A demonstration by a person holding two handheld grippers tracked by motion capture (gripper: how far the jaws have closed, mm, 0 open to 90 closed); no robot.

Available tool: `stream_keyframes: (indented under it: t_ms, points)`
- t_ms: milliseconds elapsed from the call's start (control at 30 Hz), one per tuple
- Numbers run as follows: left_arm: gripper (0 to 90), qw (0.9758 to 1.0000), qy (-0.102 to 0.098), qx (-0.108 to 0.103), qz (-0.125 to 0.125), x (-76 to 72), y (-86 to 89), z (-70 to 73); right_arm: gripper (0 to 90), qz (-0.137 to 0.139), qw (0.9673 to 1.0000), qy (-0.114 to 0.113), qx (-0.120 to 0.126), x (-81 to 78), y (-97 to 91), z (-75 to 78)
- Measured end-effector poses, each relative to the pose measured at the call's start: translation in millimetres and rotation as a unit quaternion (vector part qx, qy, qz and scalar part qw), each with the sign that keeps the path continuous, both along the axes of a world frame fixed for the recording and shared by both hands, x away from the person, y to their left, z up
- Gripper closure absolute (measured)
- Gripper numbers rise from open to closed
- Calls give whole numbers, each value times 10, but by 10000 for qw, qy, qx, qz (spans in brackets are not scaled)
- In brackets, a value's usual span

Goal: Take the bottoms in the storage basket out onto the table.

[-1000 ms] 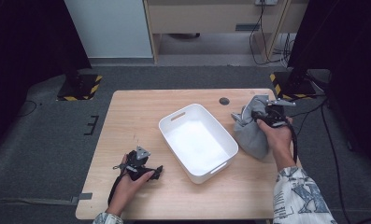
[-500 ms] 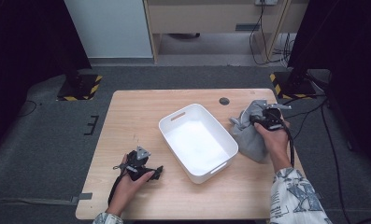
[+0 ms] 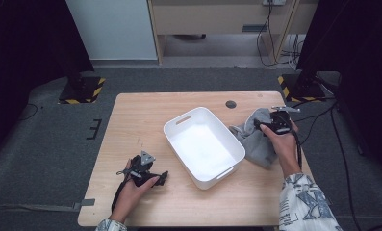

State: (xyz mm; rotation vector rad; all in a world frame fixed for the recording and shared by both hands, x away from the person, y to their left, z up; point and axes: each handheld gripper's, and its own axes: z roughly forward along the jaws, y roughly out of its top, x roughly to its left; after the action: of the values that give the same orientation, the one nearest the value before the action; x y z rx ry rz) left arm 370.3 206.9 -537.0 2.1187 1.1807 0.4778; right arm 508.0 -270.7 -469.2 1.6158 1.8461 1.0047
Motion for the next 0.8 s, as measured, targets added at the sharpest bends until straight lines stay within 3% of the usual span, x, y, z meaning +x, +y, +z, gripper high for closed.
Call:
stream_keyframes:
  t_ms: [367, 700, 800]
  points:
    - [0, 10000, 0, -2, 13, -2, -6, 0, 68, 113, 9989, -444, 90, -90, -8, 132]
    - [0, 10000, 5, 0, 51, -8, -14, 0, 70, 358, 9975, -585, 190, -192, 81, 247]
    - [0, 10000, 5, -3, 49, -8, -14, 0, 94, 581, 9963, -615, 171, -247, 135, 297]
